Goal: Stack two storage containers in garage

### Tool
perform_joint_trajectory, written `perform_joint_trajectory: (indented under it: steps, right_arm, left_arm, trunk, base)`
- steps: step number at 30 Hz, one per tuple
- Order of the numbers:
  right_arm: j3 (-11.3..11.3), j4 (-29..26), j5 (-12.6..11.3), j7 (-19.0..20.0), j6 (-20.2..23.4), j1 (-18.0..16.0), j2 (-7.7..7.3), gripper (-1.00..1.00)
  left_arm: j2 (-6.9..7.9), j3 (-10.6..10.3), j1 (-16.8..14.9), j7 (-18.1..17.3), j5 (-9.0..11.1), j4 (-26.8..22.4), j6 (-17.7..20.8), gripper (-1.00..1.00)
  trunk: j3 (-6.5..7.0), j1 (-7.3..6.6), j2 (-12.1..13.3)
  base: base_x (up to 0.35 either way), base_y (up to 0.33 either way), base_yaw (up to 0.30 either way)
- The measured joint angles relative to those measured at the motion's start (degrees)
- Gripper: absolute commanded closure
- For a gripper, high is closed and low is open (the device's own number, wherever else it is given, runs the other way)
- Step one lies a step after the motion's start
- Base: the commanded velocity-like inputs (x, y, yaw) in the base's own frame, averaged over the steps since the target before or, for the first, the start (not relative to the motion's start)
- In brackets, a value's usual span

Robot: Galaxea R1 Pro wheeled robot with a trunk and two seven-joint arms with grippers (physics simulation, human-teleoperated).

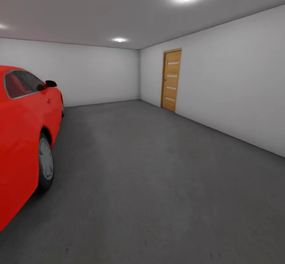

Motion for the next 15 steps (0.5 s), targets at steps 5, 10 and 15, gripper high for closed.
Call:
perform_joint_trajectory:
  steps: [5,10,15]
  right_arm:
    - [0.07,0.04,0.0,0.0,0.05,0.0,-0.04,-1.0]
    - [0.08,0.04,0.01,0.0,0.05,0.0,-0.04,-1.0]
    - [0.08,0.11,0.05,0.0,0.06,0.0,-0.04,-1.0]
  left_arm:
    - [0.01,0.02,0.0,0.0,0.0,0.0,0.0,-1.0]
    - [0.03,0.02,0.0,0.0,0.0,0.0,0.0,-1.0]
    - [0.08,0.02,0.0,0.0,0.0,0.0,0.0,-1.0]
  trunk:
    - [0.0,0.0,0.0]
    - [0.0,0.0,0.0]
    - [0.0,0.0,0.0]
  base:
    - [0.321,0.0,0.0]
    - [0.321,0.0,0.0]
    - [0.321,0.0,0.0]
